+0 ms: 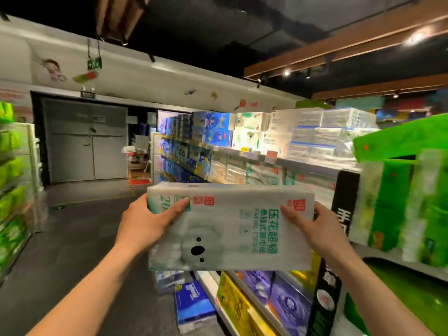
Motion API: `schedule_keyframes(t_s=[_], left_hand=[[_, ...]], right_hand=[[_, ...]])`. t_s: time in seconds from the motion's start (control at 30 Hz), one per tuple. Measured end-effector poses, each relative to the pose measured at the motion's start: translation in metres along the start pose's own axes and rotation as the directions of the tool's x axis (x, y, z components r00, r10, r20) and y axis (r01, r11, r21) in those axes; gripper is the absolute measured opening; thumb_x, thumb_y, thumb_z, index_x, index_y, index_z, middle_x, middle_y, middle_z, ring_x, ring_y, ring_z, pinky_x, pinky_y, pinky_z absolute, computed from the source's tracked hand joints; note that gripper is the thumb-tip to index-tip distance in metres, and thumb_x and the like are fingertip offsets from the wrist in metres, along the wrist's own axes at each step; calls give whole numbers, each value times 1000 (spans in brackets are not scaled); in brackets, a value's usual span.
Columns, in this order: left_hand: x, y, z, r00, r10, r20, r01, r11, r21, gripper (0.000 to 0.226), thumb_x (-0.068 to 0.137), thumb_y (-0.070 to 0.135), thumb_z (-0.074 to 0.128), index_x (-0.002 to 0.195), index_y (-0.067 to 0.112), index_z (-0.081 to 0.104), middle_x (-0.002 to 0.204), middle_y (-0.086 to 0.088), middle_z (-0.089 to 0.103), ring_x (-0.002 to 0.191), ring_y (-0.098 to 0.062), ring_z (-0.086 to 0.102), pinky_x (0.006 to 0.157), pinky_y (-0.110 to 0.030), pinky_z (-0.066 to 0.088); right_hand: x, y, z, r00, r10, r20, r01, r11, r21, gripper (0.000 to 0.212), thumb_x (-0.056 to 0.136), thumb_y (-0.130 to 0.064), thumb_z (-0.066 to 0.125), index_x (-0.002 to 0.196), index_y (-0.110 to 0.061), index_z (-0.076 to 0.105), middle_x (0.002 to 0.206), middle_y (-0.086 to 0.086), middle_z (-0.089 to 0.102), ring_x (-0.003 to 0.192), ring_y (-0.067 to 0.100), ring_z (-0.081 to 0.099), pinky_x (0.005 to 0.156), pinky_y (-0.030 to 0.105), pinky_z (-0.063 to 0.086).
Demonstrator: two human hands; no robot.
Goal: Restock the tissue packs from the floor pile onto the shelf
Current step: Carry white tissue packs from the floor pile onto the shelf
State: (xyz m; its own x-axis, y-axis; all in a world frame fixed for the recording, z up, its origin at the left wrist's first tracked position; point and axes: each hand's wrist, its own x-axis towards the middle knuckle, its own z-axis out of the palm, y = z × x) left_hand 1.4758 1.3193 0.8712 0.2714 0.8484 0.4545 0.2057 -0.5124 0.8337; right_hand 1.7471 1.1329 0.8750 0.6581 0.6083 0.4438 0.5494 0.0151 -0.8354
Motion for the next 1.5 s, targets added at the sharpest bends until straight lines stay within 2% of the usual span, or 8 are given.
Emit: schedule_keyframes(t_s=[0.2, 0.37, 0.5, 0.8, 1.0, 1.17, 1.37, 1.5], left_hand=[[180, -38, 82, 1000, 0, 10, 0, 999, -38, 57, 60, 71, 71, 95, 26, 69, 85, 10, 75, 73, -8, 72, 63, -33, 58], [315, -90, 148, 999, 30, -17, -31, 998, -57, 59, 56, 76, 72, 86, 25, 68, 80, 11, 73, 72, -10, 71, 66, -37, 60], [427, -124, 184, 998, 32, -51, -36, 995, -92, 71, 50, 85, 71, 87, 25, 69, 81, 9, 75, 73, -12, 73, 70, -44, 62], [659, -205, 235, 996, 87, -27, -89, 990, -112, 77, 50, 88, 68, 93, 24, 68, 85, 5, 74, 75, -16, 72, 68, -44, 62], [815, -248, 272, 980, 190, 52, -180, 971, -155, 50, 60, 70, 71, 84, 26, 67, 80, 9, 71, 75, -12, 68, 61, -32, 54], [945, -245, 308, 939, 334, 78, -307, 921, -239, 72, 52, 87, 68, 89, 25, 69, 84, 8, 73, 80, -13, 69, 73, -39, 58], [1050, -216, 377, 837, 512, 192, -384, 801, -459, 54, 65, 69, 78, 98, 26, 70, 89, 6, 74, 77, -6, 69, 65, -29, 54], [1103, -208, 438, 780, 555, 290, -332, 759, -560, 94, 49, 69, 88, 120, 14, 63, 104, -2, 75, 94, -13, 72, 75, -28, 54]], right_hand=[[173, 46, 58, 997, -31, -69, 26, 997, -68, 39, 76, -60, 74, 92, -25, 75, 87, -9, 78, 81, 14, 74, 77, 48, 61], [307, 90, 114, 995, -85, -53, 80, 993, -87, 46, 70, -67, 68, 94, -28, 74, 89, -12, 77, 84, 11, 73, 68, 34, 56], [427, 105, 159, 991, -126, -39, 120, 984, -130, 34, 78, -61, 70, 92, -30, 74, 90, -12, 76, 86, 11, 71, 76, 39, 56], [628, 131, 278, 987, -139, -83, 122, 975, -184, 43, 78, -61, 71, 98, -23, 71, 96, -6, 74, 87, 15, 68, 75, 39, 55], [726, 147, 344, 960, -130, -246, 78, 974, -212, 58, 62, -71, 74, 95, -23, 74, 90, -8, 76, 85, 14, 71, 78, 40, 60], [803, 129, 368, 915, -138, -380, 56, 974, -219, 66, 52, -76, 74, 93, -24, 75, 91, -7, 77, 89, 17, 74, 84, 46, 61], [869, 108, 366, 848, -164, -505, 38, 967, -250, 58, 59, -64, 75, 98, -22, 73, 97, -5, 75, 94, 17, 71, 86, 41, 60], [906, 124, 352, 804, -163, -572, -5, 960, -281, 53, 67, -60, 77, 103, -20, 73, 98, -6, 75, 94, 17, 71, 85, 40, 60]])
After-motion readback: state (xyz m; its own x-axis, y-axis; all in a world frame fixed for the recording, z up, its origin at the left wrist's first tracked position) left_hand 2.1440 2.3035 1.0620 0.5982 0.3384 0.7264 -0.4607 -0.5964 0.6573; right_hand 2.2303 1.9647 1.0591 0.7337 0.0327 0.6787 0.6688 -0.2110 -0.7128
